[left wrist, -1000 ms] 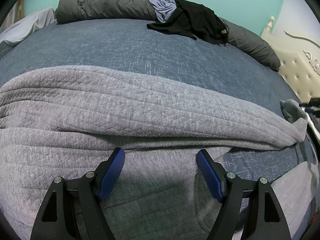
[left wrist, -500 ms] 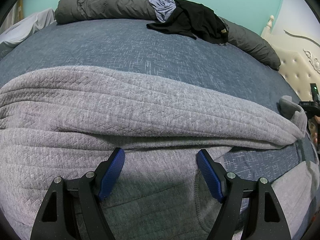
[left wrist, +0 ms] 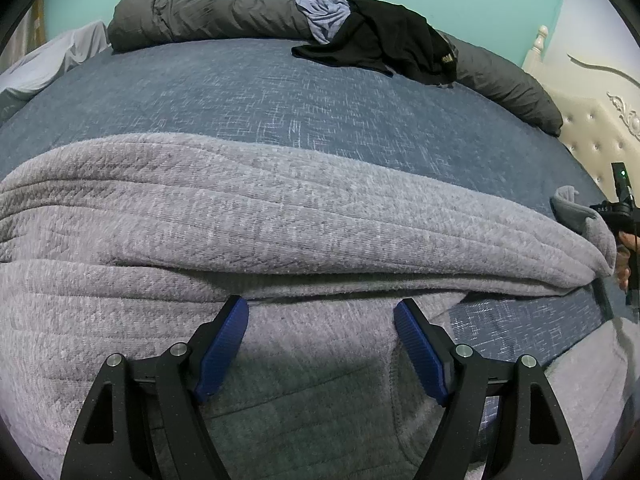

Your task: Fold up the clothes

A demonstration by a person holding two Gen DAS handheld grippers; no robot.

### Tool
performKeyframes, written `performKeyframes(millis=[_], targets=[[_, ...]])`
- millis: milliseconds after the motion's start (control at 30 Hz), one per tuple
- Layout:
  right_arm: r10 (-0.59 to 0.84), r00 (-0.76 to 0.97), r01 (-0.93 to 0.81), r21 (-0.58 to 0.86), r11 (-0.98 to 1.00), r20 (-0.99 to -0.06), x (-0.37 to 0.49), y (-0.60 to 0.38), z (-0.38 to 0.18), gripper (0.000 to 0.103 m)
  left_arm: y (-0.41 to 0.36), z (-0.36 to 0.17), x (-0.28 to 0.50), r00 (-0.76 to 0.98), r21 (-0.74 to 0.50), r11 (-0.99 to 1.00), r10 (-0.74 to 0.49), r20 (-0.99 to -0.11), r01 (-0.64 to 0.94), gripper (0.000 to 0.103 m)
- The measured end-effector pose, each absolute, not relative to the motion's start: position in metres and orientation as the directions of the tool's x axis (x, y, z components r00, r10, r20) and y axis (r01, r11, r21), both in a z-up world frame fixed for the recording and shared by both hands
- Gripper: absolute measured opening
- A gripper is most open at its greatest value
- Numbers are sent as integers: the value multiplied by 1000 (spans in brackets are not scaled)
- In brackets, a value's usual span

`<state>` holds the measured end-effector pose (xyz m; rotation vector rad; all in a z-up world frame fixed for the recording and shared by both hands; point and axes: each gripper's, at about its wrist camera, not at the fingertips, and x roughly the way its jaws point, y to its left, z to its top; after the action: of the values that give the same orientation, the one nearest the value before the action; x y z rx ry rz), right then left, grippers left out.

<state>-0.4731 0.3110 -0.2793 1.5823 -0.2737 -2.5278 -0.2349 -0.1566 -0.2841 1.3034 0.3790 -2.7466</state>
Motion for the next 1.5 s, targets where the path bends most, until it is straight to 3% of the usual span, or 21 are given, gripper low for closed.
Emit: performKeyframes(millis=[367,533,767,833,933,967,1000,1300,1500], targets=[[134,-641,-121,-73,-990,-756,-439,374,-190,5,-158,-285,-234,-638,-199,-964,43,-769,174,80],[234,-570,-223,-126,-967,-787,-432,413,-211,4,-157,-285,-234,-639,-199,-964,43,-768,174,80],[155,-409,-294,-31,-955,-900,-413,458,-270,5,-156,-286,-232,-637,-195,-965,41,-769,174,80],[149,-431,-327,0,-945,-890,-409,469,-267,8,-156,-286,-232,-638,-195,-965,40,-769,174,80],[143,-466,-374,48,-926,-873,-402,486,-262,27,-156,-286,-233,-638,-195,-965,40,-769,174,80],[141,-478,-389,65,-919,-867,-399,491,-260,43,-156,-286,-233,-638,-194,-966,39,-769,174,80],[140,-489,-403,81,-911,-861,-397,497,-258,49,-156,-286,-232,-638,-193,-966,39,-769,174,80],[37,-560,-466,278,-840,-827,-395,527,-261,49,-156,-287,-234,-636,-181,-968,29,-771,175,80],[15,-569,-475,313,-823,-823,-398,529,-273,49,-156,-287,-235,-636,-182,-968,30,-771,175,80]])
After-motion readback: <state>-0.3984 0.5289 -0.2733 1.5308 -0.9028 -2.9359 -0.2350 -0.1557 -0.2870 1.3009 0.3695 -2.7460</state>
